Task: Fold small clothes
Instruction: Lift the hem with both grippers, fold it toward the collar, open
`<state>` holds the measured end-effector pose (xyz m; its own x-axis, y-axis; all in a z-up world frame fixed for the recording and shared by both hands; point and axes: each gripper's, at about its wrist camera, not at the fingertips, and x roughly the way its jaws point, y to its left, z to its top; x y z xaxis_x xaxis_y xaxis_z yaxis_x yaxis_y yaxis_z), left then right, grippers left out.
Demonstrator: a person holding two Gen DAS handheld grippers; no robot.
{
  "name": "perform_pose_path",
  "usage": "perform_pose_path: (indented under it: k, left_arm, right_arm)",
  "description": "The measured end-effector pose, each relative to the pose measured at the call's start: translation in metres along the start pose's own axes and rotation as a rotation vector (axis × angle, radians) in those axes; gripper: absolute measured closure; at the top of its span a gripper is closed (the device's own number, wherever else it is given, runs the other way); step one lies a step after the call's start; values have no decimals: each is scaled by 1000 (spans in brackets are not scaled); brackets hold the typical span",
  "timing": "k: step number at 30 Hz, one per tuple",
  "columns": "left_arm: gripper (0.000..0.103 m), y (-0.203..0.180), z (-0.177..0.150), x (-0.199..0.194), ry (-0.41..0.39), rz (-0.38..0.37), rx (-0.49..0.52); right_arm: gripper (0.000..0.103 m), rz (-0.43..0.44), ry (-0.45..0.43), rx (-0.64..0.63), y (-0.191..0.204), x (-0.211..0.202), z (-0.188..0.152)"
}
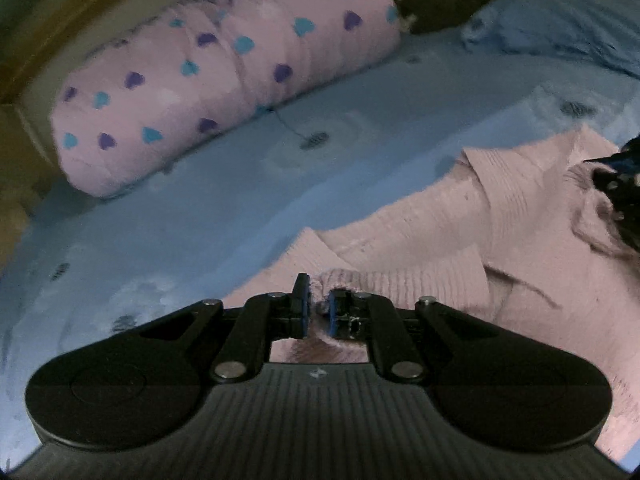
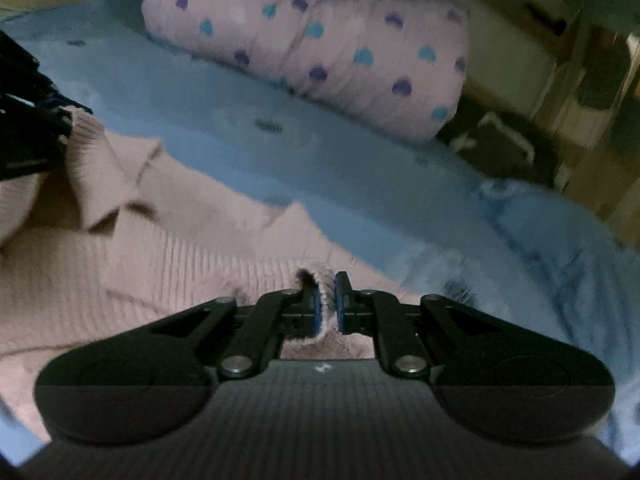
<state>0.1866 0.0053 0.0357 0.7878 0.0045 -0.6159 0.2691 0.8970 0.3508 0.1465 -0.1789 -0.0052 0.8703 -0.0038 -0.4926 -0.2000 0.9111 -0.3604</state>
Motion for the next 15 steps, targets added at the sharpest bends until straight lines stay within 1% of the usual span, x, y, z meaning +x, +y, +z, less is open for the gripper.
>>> perform_pose_path:
  k: [2, 5, 6, 7, 8, 9, 10, 11, 12, 13, 15]
  left_arm:
    - [91, 0, -2, 1, 15, -26, 10]
    - [88, 7, 0, -9, 22, -69, -5]
    - [80, 11, 1, -14, 23, -86, -21]
    - [67, 14, 2, -22, 20, -102, -39]
    - [59, 18, 3, -29, 15, -119, -51]
    - [47, 20, 4, -36, 5, -124, -54]
    - [41, 20, 4, -45, -3, -121, -51]
    - [41, 19, 5, -53, -10, -119, -39]
    - [40, 18, 6, -60, -16, -118, -19]
    - [40, 17, 6, -68, -20, -118, -7]
    - [40, 15, 4, -82, -25, -140, -3]
  right_arm:
    - [90, 25, 25, 25, -1, 12, -7]
    - [90, 42, 15, 39, -2, 17, -12]
    - [90, 45, 15, 40, -2, 15, -12]
    - [90, 50, 18, 42, -3, 14, -11]
    - [89, 58, 22, 47, -5, 14, -9]
    - [87, 68, 26, 55, -8, 12, -8]
    - [79, 78, 30, 68, -12, 9, -6]
    - [75, 88, 32, 85, -16, 7, -5]
    - [67, 98, 32, 104, -20, 2, -5]
    - [61, 113, 28, 123, -24, -3, -4]
    - [58, 130, 18, 154, -32, -14, -5]
